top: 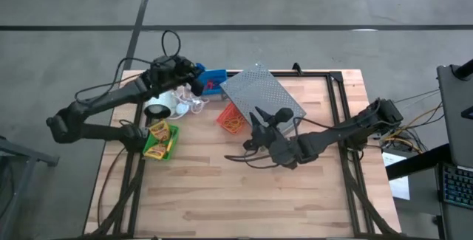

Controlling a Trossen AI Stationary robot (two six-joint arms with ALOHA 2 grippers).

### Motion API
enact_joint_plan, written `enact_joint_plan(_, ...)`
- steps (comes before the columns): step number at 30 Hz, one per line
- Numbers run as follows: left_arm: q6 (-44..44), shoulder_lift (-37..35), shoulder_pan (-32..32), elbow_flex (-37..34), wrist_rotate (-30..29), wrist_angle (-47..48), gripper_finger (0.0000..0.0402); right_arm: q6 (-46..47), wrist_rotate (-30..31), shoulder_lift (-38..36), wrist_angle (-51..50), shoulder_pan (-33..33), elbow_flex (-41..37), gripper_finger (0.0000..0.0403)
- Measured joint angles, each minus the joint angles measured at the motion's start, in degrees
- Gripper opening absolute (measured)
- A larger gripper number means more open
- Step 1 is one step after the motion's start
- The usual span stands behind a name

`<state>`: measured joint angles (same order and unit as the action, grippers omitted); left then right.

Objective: Pick & Place Office Desk Supplies
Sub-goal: Put the blue spring rubber band into the blue bin

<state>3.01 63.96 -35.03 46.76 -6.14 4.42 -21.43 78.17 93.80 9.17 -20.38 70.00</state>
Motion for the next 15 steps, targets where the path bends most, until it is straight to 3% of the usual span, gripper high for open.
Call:
enact_joint_plan(7, 0.4, 3.4, -1.7, 0.6, 1.1, 0.4, 0.0033, -0.2, 0.0, 0.0, 0.0, 0.1, 0.0, 0.0121)
enact_joint_plan(15, 0.2, 15.9, -2.4, 6.9, 1.3, 4.1, 0.0033, -0.2, 0.0, 0.0, 0.0, 0.4, 0.0, 0.0128)
